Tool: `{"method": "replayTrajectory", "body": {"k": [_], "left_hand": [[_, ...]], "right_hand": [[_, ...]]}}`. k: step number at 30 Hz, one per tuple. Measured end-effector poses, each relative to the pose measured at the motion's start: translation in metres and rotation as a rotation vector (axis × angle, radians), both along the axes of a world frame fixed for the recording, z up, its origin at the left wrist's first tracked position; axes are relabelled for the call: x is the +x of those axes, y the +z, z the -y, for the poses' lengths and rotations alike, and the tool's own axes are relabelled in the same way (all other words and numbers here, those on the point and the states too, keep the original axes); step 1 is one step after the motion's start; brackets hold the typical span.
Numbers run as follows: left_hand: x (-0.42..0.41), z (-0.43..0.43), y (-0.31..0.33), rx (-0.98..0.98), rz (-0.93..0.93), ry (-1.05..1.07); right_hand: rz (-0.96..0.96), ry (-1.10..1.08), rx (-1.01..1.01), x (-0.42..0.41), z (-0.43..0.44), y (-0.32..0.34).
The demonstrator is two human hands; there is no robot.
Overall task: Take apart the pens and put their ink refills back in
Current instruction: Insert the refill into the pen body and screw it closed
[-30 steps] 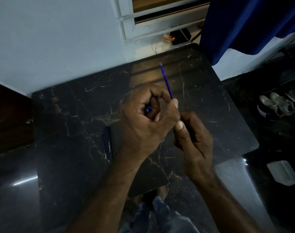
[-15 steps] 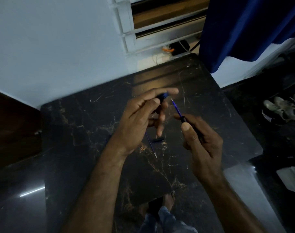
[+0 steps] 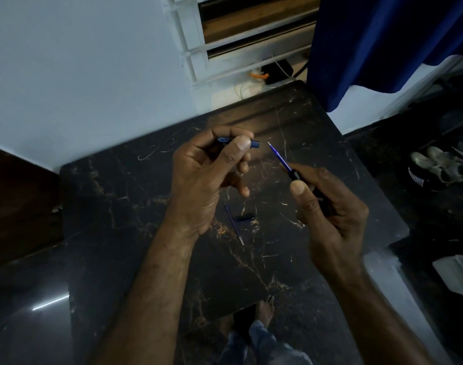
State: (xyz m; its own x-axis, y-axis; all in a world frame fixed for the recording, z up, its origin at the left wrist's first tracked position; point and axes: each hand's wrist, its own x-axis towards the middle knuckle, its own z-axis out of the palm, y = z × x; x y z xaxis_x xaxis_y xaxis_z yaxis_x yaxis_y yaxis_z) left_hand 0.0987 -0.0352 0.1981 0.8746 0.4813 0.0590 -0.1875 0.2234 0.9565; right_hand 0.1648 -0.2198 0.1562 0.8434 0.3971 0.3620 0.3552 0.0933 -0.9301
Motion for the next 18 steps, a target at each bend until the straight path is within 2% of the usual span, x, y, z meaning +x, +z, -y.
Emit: {"method": "replayTrajectory", "body": {"k": [18], "left_hand": [[-0.0006,-0.0012,0.0036,0.048,0.001,-0.031]], "right_hand": [[0.066,0.03,-0.054,-0.0027,-0.0009,-0.0061]]}}
